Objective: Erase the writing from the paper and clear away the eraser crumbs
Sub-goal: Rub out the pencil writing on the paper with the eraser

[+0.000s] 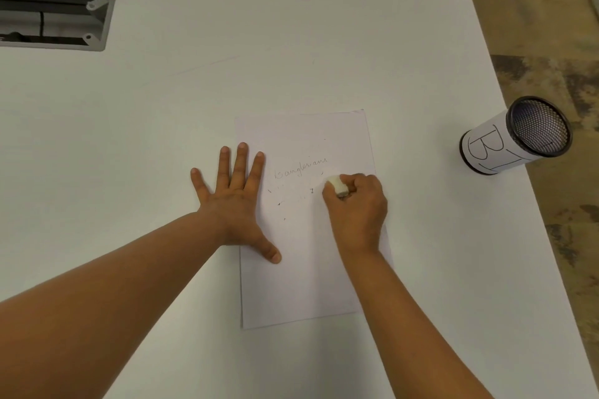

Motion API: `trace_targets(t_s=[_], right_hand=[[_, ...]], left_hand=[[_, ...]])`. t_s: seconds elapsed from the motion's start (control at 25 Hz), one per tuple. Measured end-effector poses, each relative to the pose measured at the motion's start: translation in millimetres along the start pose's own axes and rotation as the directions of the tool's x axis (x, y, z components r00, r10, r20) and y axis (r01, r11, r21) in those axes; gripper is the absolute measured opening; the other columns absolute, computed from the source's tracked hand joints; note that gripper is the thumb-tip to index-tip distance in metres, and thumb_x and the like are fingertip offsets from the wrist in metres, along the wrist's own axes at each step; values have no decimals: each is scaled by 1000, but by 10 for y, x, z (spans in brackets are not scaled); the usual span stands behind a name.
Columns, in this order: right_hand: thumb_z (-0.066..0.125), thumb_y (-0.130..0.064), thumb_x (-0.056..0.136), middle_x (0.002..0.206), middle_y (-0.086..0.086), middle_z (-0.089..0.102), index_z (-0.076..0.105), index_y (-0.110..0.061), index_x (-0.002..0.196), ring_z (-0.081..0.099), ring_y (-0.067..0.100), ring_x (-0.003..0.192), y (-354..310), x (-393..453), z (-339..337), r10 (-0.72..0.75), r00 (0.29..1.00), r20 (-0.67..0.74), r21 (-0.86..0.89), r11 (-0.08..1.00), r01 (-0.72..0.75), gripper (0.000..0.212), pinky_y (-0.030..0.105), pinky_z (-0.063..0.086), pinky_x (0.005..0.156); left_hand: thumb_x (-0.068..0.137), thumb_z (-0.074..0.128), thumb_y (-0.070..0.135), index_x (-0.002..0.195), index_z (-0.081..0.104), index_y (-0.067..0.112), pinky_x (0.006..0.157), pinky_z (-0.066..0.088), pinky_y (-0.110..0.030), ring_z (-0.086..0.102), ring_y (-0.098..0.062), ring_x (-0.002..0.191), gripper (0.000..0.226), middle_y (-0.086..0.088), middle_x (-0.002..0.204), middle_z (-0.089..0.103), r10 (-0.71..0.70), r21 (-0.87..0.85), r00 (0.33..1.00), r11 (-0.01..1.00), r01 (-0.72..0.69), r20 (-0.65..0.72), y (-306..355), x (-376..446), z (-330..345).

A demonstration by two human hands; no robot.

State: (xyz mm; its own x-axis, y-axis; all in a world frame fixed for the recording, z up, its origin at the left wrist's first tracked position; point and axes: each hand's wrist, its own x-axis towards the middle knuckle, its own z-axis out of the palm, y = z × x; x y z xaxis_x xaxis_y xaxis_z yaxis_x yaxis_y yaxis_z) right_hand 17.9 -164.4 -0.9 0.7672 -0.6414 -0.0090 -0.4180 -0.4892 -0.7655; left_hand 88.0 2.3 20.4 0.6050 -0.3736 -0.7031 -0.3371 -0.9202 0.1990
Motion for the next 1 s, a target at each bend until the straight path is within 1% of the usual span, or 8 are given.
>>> trace_targets(t_s=[0.12,0.28,0.36,0.48,0.56,0.68,0.8,1.0], right_hand=[[72,-15,74,85,8,56,60,-7,82,56,20,67,-48,-193,48,-89,985,145,-3,996,90,16,23,46,60],[71,-14,75,86,10,58,61,-6,82,55,19,71,-66,198,-36,37,999,-20,-14,999,-37,14,31,49,67],[70,-16,76,90,9,58,63,-7,89,56,19,72,-177,104,86,-36,999,37,4,999,36,18,29,50,69],[68,-23,80,91,4,57,63,-10,97,55,13,72,-322,-226,354,-207,958,196,-2,977,212,22,15,44,62],[67,-22,80,91,5,58,64,-9,97,53,11,72,-337,-211,415,-240,944,227,-22,968,252,22,12,39,61],[70,-19,77,91,11,59,65,-6,93,57,20,76,-251,101,287,-149,979,140,-61,986,158,21,17,36,62],[70,-17,76,91,12,58,63,-4,90,58,25,77,-223,202,249,-8,1000,-9,-83,997,7,20,12,30,62],[70,-17,75,90,12,59,64,-6,90,57,22,72,-348,-184,422,-157,972,175,-38,985,166,19,12,33,62]], left_hand=[[23,65,84,113,-55,32,96,-21,-66,-55,-24,115,159,6,116,-65,3,1,1000,1000,-3,-6,-2,7,6],[22,65,84,117,-53,31,95,-21,-66,-53,-25,118,160,5,119,-63,7,-4,1000,1000,-7,-7,-3,4,7],[24,65,84,117,-53,30,96,-21,-66,-54,-25,117,160,5,119,-63,12,3,1000,1000,-12,-11,-2,8,14],[27,65,85,114,-55,29,98,-19,-66,-53,-27,117,158,3,118,-64,4,21,1000,1000,-3,-20,-4,13,19],[27,64,85,112,-56,28,98,-19,-66,-53,-27,118,158,3,118,-64,1,30,1000,1000,0,-27,-8,16,26],[25,65,84,112,-56,28,96,-22,-65,-55,-25,115,159,5,117,-64,5,10,1000,1000,-5,-9,-11,18,19],[25,65,84,114,-55,27,96,-22,-65,-54,-25,116,161,4,119,-64,-2,8,1000,1000,2,2,-2,7,4],[25,66,84,110,-58,28,97,-20,-66,-56,-25,114,160,4,116,-66,-16,15,1000,1000,16,3,17,11,0]])
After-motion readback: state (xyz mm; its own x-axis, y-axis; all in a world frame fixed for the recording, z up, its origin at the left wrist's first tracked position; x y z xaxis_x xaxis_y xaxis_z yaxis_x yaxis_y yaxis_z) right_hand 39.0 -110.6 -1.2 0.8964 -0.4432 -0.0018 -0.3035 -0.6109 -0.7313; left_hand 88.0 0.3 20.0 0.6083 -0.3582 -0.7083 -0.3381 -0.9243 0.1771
